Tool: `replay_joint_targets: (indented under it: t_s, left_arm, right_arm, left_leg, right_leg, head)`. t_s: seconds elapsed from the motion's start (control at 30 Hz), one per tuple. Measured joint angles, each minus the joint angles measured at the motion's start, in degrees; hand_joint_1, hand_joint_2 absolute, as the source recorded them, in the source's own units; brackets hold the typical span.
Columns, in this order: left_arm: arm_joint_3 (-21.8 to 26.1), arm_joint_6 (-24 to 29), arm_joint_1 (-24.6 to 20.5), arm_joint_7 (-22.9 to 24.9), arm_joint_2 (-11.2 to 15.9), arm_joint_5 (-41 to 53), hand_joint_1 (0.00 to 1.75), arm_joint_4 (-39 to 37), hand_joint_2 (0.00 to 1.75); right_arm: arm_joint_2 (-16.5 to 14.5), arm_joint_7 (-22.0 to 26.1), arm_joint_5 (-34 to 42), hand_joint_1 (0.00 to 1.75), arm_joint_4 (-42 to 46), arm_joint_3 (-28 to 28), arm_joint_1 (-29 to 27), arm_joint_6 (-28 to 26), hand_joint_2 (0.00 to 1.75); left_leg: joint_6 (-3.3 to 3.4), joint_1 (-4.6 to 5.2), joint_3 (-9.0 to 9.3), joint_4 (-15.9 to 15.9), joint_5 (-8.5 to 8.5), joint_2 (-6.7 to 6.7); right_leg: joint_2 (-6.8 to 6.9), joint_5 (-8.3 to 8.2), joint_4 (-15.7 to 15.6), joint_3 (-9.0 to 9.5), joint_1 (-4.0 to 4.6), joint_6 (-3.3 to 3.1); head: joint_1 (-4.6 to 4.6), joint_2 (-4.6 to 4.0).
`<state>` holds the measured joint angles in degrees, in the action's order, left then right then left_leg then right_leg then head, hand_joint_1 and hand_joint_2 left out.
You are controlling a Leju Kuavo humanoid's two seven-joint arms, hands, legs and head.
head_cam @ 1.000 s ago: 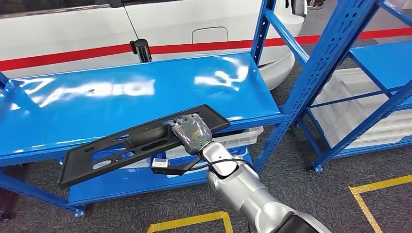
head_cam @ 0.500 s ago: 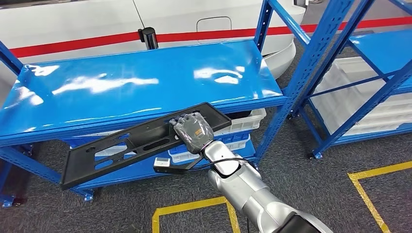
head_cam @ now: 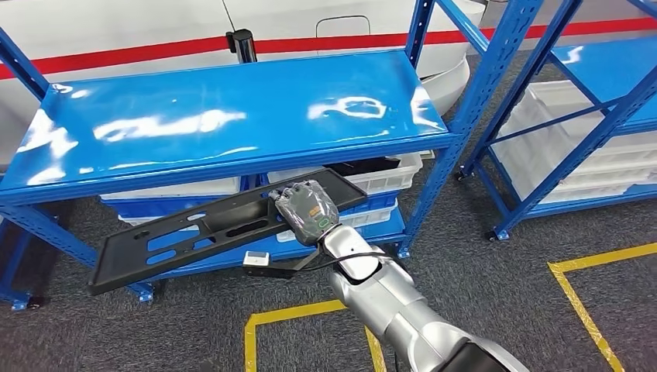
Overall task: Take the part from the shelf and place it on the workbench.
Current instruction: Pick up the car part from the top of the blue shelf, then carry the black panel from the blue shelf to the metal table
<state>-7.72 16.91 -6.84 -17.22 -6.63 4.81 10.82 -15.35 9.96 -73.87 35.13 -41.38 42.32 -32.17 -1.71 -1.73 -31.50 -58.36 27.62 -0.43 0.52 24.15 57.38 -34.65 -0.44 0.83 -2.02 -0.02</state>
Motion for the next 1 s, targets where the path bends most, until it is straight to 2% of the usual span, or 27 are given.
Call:
replay_joint_targets:
  t_s: [0.07, 0.1, 0.13, 0.17, 0.23, 0.27, 0.3, 0.33, 0.37, 0.4, 0.43, 0.47, 0.6, 0.7, 0.83, 1.0]
  left_arm:
    - [0.01, 0.07, 0.0, -0.05, -0.01, 0.03, 0.0, 0.0, 0.0]
    - [0.01, 0.11, -0.03, -0.05, -0.02, 0.05, 0.0, 0.01, 0.0]
    - [0.01, 0.15, -0.07, -0.05, -0.03, 0.08, 0.0, 0.01, 0.0]
    - [0.01, 0.19, -0.1, -0.07, -0.04, 0.16, 0.0, 0.02, 0.0]
    - [0.01, 0.14, -0.08, -0.38, -0.04, 0.41, 0.0, 0.02, 0.0]
    - [0.01, 0.08, -0.06, -0.85, -0.04, 0.61, 0.0, 0.02, 0.0]
    - [-0.01, 0.2, -0.03, -1.62, -0.04, 0.92, 0.0, 0.02, 0.0]
    - [-0.06, 0.92, -0.02, -2.97, -0.04, 1.48, 0.0, 0.03, 0.44]
    - [-0.21, 2.56, -0.03, -4.87, -0.07, 2.28, 0.0, 0.08, 0.87]
    - [-0.39, 4.82, -0.06, -6.85, -0.14, 3.1, 0.0, 0.16, 1.31]
    - [-0.55, 7.37, -0.14, -8.71, -0.21, 3.77, 0.0, 0.25, 1.75]
    - [-0.67, 9.69, -0.25, -9.96, -0.29, 4.25, 0.0, 0.32, 1.75]
    - [-0.68, 12.96, -0.41, -10.99, -0.39, 4.7, 0.0, 0.36, 1.75]
    - [-0.64, 13.63, -0.44, -11.04, -0.53, 4.11, 0.0, 0.37, 1.75]
    - [-0.52, 14.01, -0.46, -7.24, -0.63, 3.56, 0.0, 0.37, 1.75]
    - [-0.36, 12.17, -0.47, -6.0, -0.77, 3.22, 0.0, 0.37, 1.75]
  right_arm:
    - [0.1, -0.01, 0.0, 1.75, -0.01, 0.0, -0.04, 0.0, 1.75]
    - [0.17, -0.02, -0.01, 1.75, -0.01, 0.0, -0.04, 0.0, 1.75]
    - [0.26, -0.02, -0.02, 1.75, -0.01, 0.0, -0.04, 0.0, 1.75]
    - [0.35, -0.04, -0.02, 1.75, -0.01, 0.0, -0.07, 0.0, 1.75]
    - [0.59, -0.11, -0.03, 1.75, -0.01, 0.0, -0.27, 0.0, 1.75]
    - [0.74, -0.15, -0.03, 1.75, -0.01, 0.0, -0.41, 0.0, 1.75]
    - [0.86, -0.19, -0.05, 1.75, -0.01, 0.0, -0.53, 0.0, 1.75]
    - [0.95, -0.24, -0.1, 1.75, 0.0, 0.01, -0.6, -0.01, 1.75]
    - [1.01, -0.28, -0.2, 1.75, 0.02, 0.03, -0.6, -0.05, 1.75]
    - [1.04, -0.32, -0.33, 1.75, 0.05, 0.09, -0.58, -0.09, 1.75]
    - [1.05, -0.33, -0.44, 1.75, 0.08, 0.18, -0.54, -0.15, 1.75]
    - [1.11, -0.29, -0.52, 1.75, 0.1, 0.31, -0.53, -0.2, 1.75]
    - [1.42, -0.17, -0.66, 1.75, 0.1, 0.64, -0.75, -0.24, 1.75]
    - [1.48, -0.17, -0.79, 1.75, 0.1, 0.79, -0.79, -0.24, 1.75]
    - [1.48, -0.17, -0.9, 1.75, 0.1, 0.79, -0.8, -0.31, 1.75]
    - [1.48, -0.17, -0.68, 1.75, 0.1, 0.84, -0.81, -1.14, 1.75]
  left_leg:
    - [1.3, 0.16, -0.47, 0.4, -0.53, 0.11]
    - [2.08, 0.2, -0.75, 0.6, -0.98, 0.18]
    - [2.78, 0.21, -1.07, 0.79, -1.4, 0.26]
    - [3.34, 0.33, -1.52, 0.81, -1.76, 0.31]
    - [4.01, 0.58, -2.46, 0.79, -2.41, 0.33]
    - [4.15, 0.71, -2.86, 0.77, -2.74, 0.32]
    - [4.16, 0.83, -3.19, 0.76, -3.04, 0.3]
    - [4.11, 0.95, -3.44, 0.76, -3.32, 0.27]
    - [3.99, 1.04, -3.62, 0.75, -3.58, 0.24]
    - [3.8, 1.23, -3.79, 0.7, -3.81, 0.23]
    - [3.57, 1.35, -3.94, 0.67, -4.02, 0.24]
    - [3.36, 1.48, -4.09, 0.59, -4.1, 0.26]
    - [3.68, 1.18, -4.47, 0.59, -4.47, 0.39]
    - [2.83, 0.93, -4.61, 0.95, -5.08, 0.39]
    - [2.47, 0.89, -4.67, 1.31, -5.61, 0.38]
    - [2.3, 0.77, -4.71, 1.39, -5.75, 0.38]
  right_leg:
    - [-0.04, -0.01, 0.37, -0.66, 0.05, 0.8]
    - [-0.09, 0.79, 1.54, -1.42, 0.01, 0.91]
    - [-0.15, 2.23, 3.91, -2.63, -0.04, 0.81]
    - [-0.21, 4.12, 7.57, -4.26, -0.16, 0.61]
    - [-0.25, 7.28, 15.3, -7.19, -0.19, 0.51]
    - [-0.26, 7.87, 17.1, -7.54, -0.19, 0.67]
    - [-0.26, 7.6, 16.38, -6.58, -0.16, 0.9]
    - [-0.26, 6.68, 13.32, -4.4, -0.13, 1.11]
    - [-0.26, 5.58, 8.86, -1.49, -0.08, 1.15]
    - [-0.26, 4.72, 4.57, 1.06, 0.12, 1.02]
    - [-0.26, 4.11, 1.46, 2.84, 0.31, 0.75]
    - [-0.28, 3.85, -0.24, 3.71, 0.41, 0.45]
    - [-0.43, 3.27, -0.69, 3.6, 0.3, -0.12]
    - [-0.45, 2.91, -0.65, 3.24, 0.57, -0.66]
    - [-0.45, 2.58, -0.62, 2.96, 0.61, -0.97]
    - [-0.45, 2.51, -0.58, 2.87, 0.74, -1.05]
  head:
    - [0.08, 0.0]
    - [0.13, -0.01]
    - [0.19, -0.01]
    - [0.29, -0.01]
    - [0.42, 0.0]
    - [0.45, 0.0]
    - [0.45, 0.0]
    - [0.46, 0.0]
    - [0.47, 0.0]
    - [0.46, 0.0]
    - [0.44, 0.0]
    - [0.42, 0.0]
    - [0.31, -0.01]
    - [0.3, -0.01]
    - [0.27, 0.0]
    - [0.3, 0.0]
